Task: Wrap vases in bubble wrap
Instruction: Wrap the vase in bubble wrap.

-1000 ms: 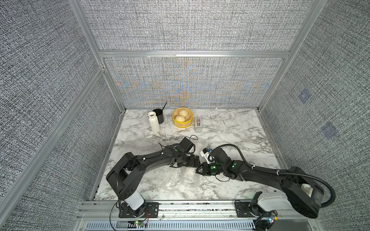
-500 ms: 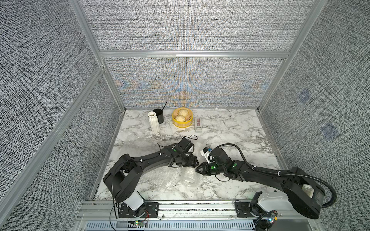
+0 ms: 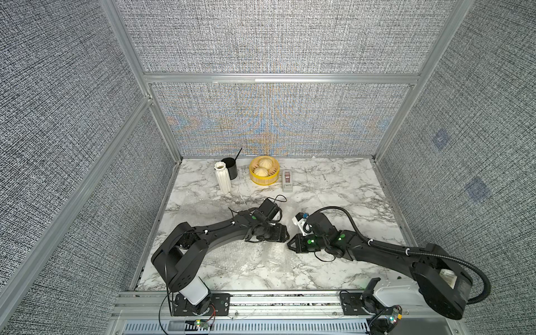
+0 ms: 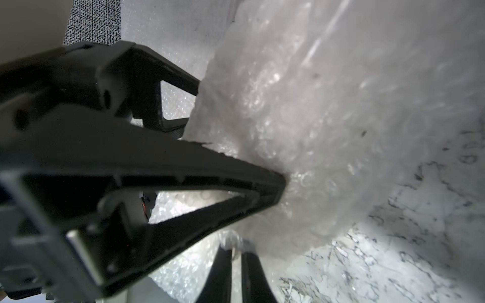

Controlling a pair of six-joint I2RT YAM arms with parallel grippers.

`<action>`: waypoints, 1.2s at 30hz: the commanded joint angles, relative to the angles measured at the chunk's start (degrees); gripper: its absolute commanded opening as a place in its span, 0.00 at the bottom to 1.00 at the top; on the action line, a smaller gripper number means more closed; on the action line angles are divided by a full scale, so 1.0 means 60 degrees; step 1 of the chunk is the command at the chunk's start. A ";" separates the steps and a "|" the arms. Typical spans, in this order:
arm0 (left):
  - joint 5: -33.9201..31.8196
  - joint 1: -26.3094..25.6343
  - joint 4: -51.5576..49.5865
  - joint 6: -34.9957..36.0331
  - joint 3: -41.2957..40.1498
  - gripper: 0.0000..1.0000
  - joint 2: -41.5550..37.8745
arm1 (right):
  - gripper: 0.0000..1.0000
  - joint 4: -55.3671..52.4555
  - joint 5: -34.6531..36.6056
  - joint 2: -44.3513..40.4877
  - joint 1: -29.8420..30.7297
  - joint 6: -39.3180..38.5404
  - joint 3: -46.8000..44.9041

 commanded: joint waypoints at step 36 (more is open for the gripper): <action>0.0499 0.0050 -0.1047 0.0317 -0.0255 0.85 -0.0444 | 0.04 0.1399 -0.0184 0.0403 0.0080 0.0440 -0.0086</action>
